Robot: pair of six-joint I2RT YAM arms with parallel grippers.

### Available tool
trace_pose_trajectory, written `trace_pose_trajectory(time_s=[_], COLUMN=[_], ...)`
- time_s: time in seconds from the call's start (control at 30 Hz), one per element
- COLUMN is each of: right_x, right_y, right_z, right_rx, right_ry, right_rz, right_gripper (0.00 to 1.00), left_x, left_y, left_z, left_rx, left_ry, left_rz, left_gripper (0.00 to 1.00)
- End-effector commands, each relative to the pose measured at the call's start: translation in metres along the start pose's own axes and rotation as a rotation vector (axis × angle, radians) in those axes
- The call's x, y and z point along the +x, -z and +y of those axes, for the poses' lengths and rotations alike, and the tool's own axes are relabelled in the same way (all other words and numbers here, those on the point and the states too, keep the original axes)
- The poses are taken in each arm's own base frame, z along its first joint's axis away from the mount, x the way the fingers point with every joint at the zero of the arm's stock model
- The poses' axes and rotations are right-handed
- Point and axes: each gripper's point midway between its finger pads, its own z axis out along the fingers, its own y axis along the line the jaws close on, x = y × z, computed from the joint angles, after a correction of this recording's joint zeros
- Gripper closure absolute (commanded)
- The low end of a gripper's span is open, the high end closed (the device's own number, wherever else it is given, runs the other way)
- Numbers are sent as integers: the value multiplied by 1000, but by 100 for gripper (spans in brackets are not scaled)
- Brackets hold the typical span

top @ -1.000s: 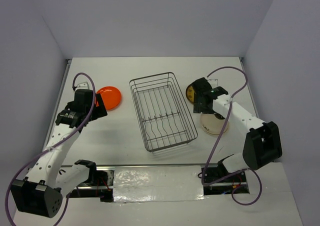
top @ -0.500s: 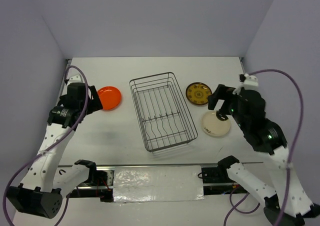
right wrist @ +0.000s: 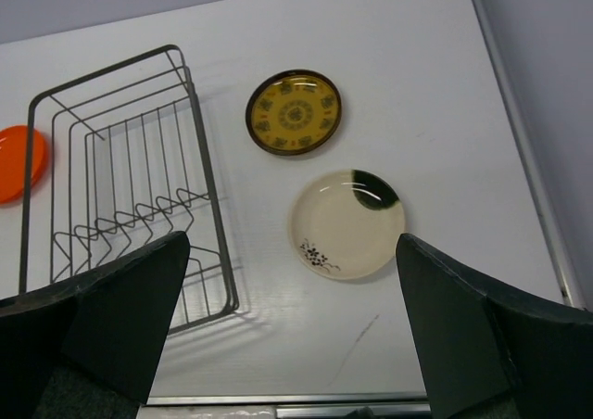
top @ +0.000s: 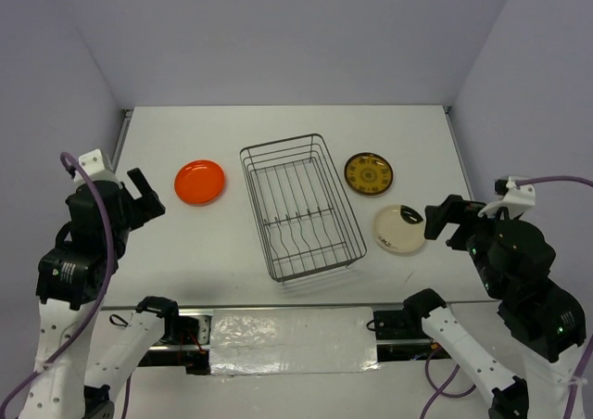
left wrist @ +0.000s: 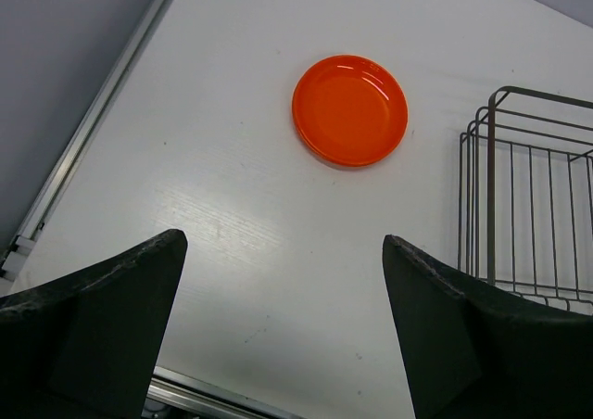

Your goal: Unload the plates from the dish rack

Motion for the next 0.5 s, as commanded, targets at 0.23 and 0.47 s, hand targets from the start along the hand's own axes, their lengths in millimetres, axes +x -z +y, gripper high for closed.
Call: trace_pose_trajectory(time_s=[0.23, 0.47], right_x=[5, 7], right_y=[27, 25], right_z=[-25, -25], right_rx=[53, 51], right_ry=[17, 13], right_rz=[-33, -35], right_gripper=[0, 0], left_x=[-2, 3], left_y=[21, 16], left_z=[16, 16], left_rx=[-14, -20], left_ry=[-16, -14], left_rz=[-38, -31], left_gripper=[0, 0])
